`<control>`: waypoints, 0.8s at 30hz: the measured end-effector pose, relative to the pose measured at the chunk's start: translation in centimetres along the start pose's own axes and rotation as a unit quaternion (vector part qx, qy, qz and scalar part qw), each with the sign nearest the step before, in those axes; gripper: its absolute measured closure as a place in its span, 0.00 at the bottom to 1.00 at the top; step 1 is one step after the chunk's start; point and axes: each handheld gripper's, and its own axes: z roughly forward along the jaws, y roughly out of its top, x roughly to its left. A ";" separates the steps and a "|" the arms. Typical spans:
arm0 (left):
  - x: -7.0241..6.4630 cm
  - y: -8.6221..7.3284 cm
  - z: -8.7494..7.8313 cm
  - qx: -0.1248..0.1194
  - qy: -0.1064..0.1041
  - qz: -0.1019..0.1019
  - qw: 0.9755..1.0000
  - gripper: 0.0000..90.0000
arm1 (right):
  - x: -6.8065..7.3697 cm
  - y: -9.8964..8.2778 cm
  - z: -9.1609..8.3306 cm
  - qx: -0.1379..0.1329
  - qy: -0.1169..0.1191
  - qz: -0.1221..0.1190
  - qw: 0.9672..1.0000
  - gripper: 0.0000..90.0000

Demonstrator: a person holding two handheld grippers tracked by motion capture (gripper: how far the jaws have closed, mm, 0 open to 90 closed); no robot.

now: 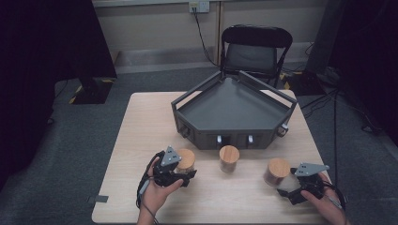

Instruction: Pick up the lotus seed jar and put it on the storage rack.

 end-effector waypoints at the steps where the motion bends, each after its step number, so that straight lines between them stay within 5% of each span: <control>1: 0.0 0.2 0.1 0.000 -0.001 0.001 1.000 0.29 | 0.0 0.0 0.0 0.000 0.000 0.000 1.000 0.00; 24: 0.4 3.2 1.4 -0.008 -0.010 0.007 1.000 0.29 | 0.0 0.0 0.0 0.000 0.000 0.000 1.000 0.00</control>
